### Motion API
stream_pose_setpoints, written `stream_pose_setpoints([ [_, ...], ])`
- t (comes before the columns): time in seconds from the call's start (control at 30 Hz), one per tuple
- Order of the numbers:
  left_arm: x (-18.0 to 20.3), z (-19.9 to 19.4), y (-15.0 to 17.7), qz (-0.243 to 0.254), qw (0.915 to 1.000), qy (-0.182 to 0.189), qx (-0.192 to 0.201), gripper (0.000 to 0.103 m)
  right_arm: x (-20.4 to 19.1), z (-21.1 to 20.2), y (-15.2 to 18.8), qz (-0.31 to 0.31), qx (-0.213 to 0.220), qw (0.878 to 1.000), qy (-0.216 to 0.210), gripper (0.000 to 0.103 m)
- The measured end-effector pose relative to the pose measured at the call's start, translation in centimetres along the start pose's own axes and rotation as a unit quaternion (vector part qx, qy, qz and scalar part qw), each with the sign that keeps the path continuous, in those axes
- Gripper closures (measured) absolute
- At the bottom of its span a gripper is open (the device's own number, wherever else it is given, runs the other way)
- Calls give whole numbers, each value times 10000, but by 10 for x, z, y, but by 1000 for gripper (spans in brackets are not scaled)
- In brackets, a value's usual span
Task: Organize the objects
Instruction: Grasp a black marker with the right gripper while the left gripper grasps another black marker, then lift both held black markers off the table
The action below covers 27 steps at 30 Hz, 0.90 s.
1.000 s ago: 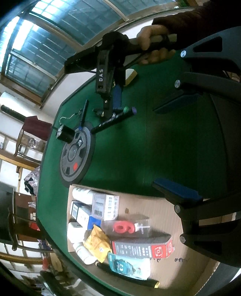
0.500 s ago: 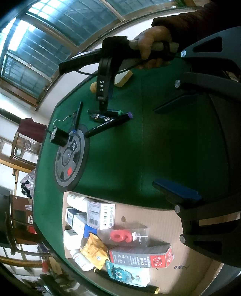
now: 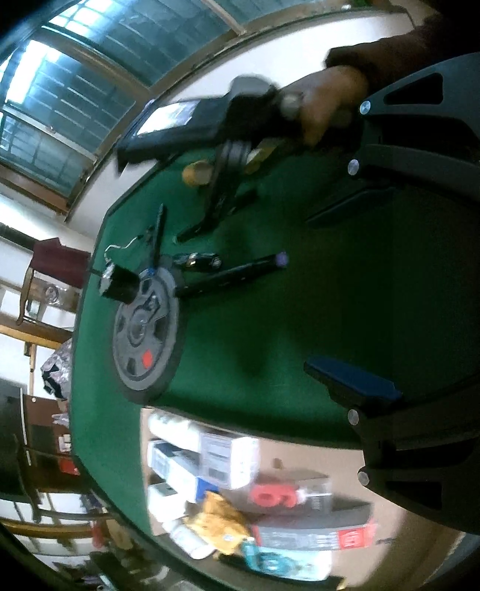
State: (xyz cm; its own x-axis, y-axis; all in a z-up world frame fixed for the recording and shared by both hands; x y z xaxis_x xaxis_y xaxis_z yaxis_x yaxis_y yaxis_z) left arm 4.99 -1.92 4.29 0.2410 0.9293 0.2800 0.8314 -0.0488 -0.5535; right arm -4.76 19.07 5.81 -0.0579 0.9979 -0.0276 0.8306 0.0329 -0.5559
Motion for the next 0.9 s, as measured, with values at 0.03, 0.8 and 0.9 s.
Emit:
stream_pose_setpoints([
  [0.03,2,5,-5,38,10000,-81,17,37,10,-1,2,156,62,9999,40,91],
  [0.8,40,120,-58,1268,9876,-908,-175,68,46,-7,11,1064,292,9916,-674,91],
  [0.9,46,117,-55,1407,9864,-833,-184,92,46,-6,11,1085,306,9913,-684,91],
])
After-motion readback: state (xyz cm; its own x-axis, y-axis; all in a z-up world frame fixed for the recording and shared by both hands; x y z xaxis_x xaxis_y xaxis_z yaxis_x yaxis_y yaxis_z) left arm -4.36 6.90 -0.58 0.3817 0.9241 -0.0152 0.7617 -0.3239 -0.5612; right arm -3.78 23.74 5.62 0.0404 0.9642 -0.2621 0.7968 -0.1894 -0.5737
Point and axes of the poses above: each gripper's, at about its wrist camera, not at the fingertips, and z roughly the way its jaws point, x to its right, y to its underside, the point moved 3 cm from there along z, roughly the way its jaws point, and after that the axes turned 1 degree about x, right-handed, at the moved point
